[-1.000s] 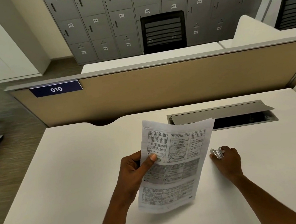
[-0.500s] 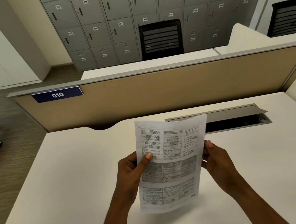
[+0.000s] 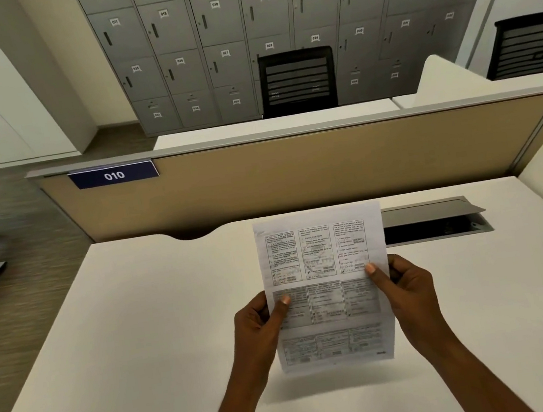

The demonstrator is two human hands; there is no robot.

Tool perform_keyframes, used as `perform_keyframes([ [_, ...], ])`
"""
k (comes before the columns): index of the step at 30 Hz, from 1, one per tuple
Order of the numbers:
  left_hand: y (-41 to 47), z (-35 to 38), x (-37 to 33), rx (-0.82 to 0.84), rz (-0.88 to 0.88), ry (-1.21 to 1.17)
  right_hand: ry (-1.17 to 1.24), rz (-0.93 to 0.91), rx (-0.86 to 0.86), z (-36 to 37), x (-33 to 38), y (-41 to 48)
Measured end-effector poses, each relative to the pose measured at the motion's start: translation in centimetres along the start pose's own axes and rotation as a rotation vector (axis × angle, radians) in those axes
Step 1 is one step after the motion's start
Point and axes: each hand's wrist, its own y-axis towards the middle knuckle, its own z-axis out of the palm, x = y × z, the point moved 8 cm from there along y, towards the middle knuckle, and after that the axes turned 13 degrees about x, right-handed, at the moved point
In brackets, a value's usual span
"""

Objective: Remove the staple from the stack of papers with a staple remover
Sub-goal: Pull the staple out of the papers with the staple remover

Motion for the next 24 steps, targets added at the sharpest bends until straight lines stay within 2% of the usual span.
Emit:
perform_keyframes([
  [6,0.4,0.4,1.9,-0.048,-0.033,-0.056,-0.013,0.12,0.096,-0.4,-3.0,-0.6],
  [11,1.6,0.6,2.2,-0.056,-0.032,-0.064,-0.061,0.141,0.043,-1.7,-4.4,-0.5],
  [14,2.1,0.3,4.1,-0.084,-0.103,-0.029,-0.115,0.16,-0.001,-2.4,-5.3,0.3],
  [19,1.6,-0.5,10.1,-0.131,-0.296,0.226,-0.211,0.272,-0.057,-3.7,-9.6,0.9],
  [24,2.6,-0.8,12.7,-0.107,-0.391,0.597,-0.402,0.358,-0.092,-4.1,-12.6,0.8],
])
